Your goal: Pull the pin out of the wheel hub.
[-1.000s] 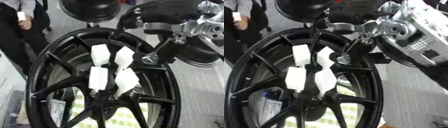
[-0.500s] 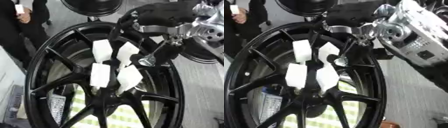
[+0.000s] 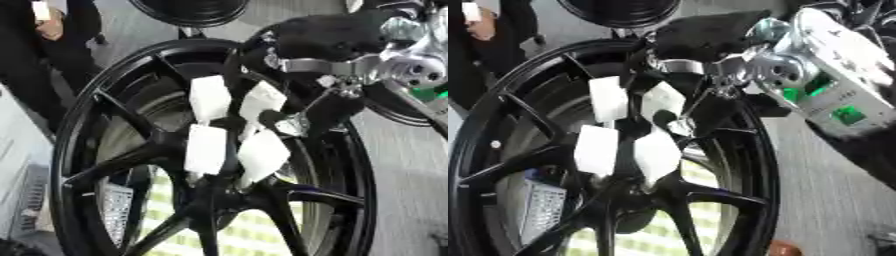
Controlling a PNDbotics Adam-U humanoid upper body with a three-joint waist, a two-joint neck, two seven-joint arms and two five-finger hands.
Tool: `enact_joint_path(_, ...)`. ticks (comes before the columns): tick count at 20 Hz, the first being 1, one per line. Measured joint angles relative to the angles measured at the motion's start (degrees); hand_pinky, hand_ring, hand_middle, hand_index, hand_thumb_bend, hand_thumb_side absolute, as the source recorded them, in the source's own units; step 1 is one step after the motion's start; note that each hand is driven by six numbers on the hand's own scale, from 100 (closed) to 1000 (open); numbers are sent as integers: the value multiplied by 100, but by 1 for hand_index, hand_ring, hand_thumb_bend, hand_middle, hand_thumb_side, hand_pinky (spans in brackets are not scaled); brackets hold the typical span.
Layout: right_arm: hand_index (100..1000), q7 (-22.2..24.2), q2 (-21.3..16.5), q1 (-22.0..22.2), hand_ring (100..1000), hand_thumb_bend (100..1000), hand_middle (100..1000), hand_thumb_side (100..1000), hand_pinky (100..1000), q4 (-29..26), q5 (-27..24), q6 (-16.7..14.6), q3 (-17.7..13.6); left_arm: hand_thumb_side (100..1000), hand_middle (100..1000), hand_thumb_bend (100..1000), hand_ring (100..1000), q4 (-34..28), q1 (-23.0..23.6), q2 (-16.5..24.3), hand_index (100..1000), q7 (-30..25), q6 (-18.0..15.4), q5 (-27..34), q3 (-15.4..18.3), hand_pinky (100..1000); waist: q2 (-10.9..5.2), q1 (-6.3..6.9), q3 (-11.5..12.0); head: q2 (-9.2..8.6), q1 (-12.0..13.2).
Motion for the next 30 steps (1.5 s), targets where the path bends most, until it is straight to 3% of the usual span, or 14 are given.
enact_joint_path(5, 851, 3, 1, 27, 899, 316, 811, 100, 981, 17, 18, -8, -22, 792, 552, 100, 734, 0, -2, 1, 787, -6, 6, -16, -21, 793, 10, -10, -1, -18, 0)
enact_joint_path(10, 867, 81, -1, 36, 903, 297, 828, 226, 974, 16, -44, -13, -67, 793, 552, 100, 735, 0, 5, 1, 787, -8, 8, -21, -22, 794, 10, -10, -16, -19, 1)
enact_joint_path(14, 865, 105, -17, 32, 905, 339, 829, 168, 985, 13, -138, 10, -128, 793, 553, 100, 735, 0, 26, 1, 786, -12, 12, -23, -22, 794, 9, -10, -43, -18, 5)
enact_joint_path(30, 855, 197, -262, 318, 906, 409, 828, 100, 989, 12, -85, -195, -272, 789, 553, 100, 736, 0, 44, 5, 786, -28, 27, -24, -22, 797, 4, -34, -31, -69, 24)
